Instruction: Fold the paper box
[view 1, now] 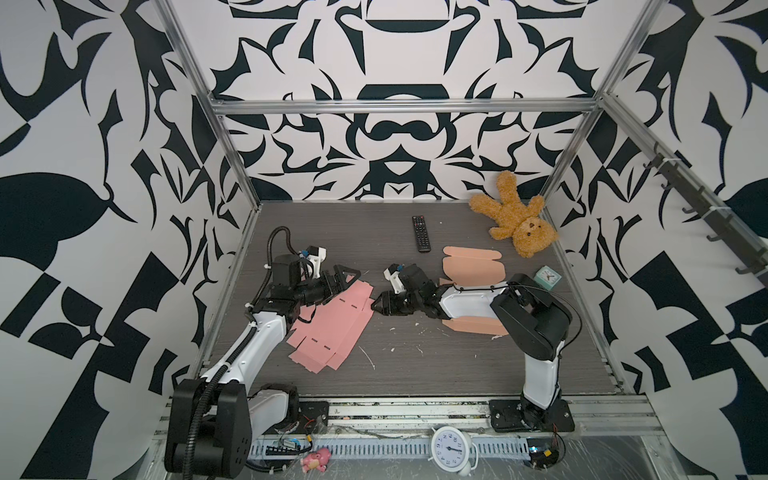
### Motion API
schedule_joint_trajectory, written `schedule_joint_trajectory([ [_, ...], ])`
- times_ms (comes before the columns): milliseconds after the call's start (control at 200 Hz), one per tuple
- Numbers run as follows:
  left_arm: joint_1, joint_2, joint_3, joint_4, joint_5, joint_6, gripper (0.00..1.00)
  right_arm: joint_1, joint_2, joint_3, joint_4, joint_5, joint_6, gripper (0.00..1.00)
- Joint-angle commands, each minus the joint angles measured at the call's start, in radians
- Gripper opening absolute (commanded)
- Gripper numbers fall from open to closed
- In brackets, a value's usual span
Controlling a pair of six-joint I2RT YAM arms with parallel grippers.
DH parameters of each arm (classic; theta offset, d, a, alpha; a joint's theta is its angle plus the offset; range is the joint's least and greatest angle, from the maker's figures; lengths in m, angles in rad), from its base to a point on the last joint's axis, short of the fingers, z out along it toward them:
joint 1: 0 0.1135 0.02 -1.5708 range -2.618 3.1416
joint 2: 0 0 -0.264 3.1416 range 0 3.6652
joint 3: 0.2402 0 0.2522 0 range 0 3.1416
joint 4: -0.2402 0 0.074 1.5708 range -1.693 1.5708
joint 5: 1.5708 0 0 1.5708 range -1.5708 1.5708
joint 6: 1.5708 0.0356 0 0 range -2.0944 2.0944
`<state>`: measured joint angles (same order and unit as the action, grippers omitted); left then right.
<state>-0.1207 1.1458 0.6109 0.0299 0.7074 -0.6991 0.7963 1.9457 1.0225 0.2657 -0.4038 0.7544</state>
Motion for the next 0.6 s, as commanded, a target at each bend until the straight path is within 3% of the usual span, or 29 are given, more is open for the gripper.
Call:
schedule_joint_trajectory([
  [0,-0.001,-0.009,0.016,0.022,0.023,-0.009,0.99,0.001,0.015,0.043,0.062,-0.032,0.028,0.49],
  [205,0.001,-0.028,-0.005,0.025,0.003,-0.002,0.99,0.001,0.059,0.057,0.123,-0.059,0.069,0.44],
  [595,0.001,-0.036,-0.011,0.036,0.001,0.000,0.99,0.000,0.101,0.050,0.214,-0.086,0.124,0.22],
])
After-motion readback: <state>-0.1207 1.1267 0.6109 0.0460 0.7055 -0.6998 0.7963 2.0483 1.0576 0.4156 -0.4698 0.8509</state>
